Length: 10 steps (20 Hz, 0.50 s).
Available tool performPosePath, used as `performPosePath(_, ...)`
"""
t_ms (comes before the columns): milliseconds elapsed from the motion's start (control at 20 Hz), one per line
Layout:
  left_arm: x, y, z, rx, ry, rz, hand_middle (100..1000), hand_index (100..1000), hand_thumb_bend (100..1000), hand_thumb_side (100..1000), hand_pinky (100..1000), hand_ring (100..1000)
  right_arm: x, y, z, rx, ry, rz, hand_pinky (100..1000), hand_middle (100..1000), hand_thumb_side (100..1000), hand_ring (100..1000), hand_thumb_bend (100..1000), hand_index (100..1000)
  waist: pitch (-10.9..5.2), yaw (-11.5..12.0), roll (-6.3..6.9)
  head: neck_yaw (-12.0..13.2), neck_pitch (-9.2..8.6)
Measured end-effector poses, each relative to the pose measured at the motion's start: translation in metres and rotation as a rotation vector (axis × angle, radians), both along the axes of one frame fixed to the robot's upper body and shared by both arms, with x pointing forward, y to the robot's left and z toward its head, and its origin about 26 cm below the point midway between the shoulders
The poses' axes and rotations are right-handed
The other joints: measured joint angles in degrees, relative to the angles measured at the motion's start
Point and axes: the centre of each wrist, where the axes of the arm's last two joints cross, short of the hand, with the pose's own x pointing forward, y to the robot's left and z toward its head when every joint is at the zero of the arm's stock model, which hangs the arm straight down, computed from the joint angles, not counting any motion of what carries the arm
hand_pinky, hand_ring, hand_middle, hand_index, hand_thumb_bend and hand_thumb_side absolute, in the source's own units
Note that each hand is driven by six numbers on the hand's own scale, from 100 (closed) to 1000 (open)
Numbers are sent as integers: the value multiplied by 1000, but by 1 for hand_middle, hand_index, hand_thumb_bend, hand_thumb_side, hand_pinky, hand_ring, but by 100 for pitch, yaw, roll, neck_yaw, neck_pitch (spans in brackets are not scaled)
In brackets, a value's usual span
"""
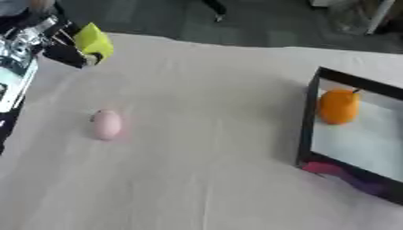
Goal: Pick up the objects with one hand, pass them to the other hand, and then place them into the box on the other side of the table.
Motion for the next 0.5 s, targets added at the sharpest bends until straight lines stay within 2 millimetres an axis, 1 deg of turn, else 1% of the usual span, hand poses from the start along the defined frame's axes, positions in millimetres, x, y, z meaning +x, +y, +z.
performPosePath(150,-5,-12,-8,-9,-48,-48,595,463,160,100,818,710,4,12,14,-26,-24,63,1000,986,589,1000,100,989,-7,2,-2,-26,1)
performPosePath(250,-7,-22,-18,-14,-95,-69,592,460,154,100,819,707,8,23,23,-58,-44,116,1000,987,568,1000,100,987,-13,2,-30,-50,1)
performPosePath(500,-8,-44,-43,-56,-145,-102,582,453,137,100,820,695,16,51,36,-136,-99,212,1000,985,529,1000,100,982,-14,14,-59,-108,1)
